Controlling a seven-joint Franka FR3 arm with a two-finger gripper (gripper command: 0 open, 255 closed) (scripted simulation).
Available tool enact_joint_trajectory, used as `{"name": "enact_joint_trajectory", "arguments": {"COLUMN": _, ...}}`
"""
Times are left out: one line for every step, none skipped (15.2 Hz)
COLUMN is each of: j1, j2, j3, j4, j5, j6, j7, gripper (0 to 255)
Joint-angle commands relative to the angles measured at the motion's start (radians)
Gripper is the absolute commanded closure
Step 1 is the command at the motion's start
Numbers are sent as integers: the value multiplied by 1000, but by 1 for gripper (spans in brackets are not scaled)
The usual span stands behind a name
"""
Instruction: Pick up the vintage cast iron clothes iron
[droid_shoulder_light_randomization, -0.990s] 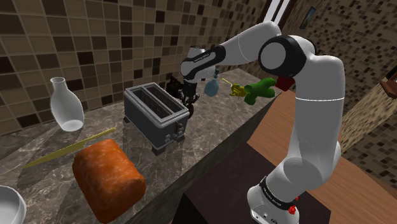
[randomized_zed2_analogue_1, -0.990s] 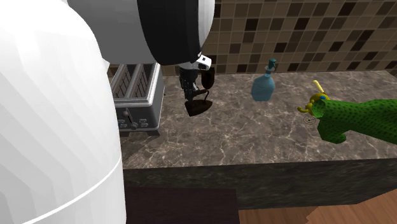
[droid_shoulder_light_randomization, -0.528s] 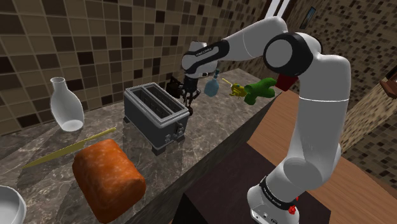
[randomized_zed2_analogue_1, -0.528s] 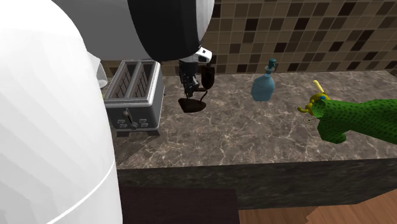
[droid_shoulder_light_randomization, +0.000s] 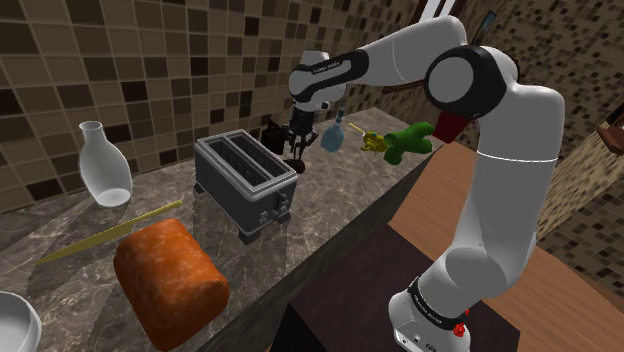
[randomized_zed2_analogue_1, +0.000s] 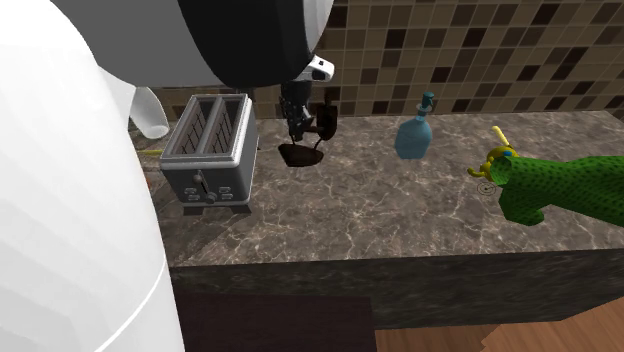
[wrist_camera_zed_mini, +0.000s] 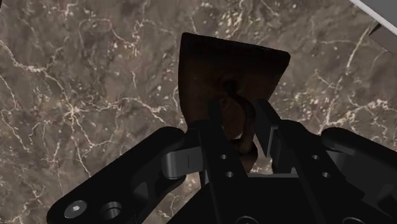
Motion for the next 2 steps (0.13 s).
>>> {"name": "enact_joint_trajectory", "arguments": {"j1": 0, "j2": -9, "j3": 0, "j4": 4, "j5": -1, "j6": -13, "j7": 1, "gripper": 255}}
{"name": "enact_joint_trajectory", "arguments": {"j1": 0, "j2": -9, "j3": 0, "j4": 5, "j5": -1, "j6": -13, "j7": 1, "gripper": 255}}
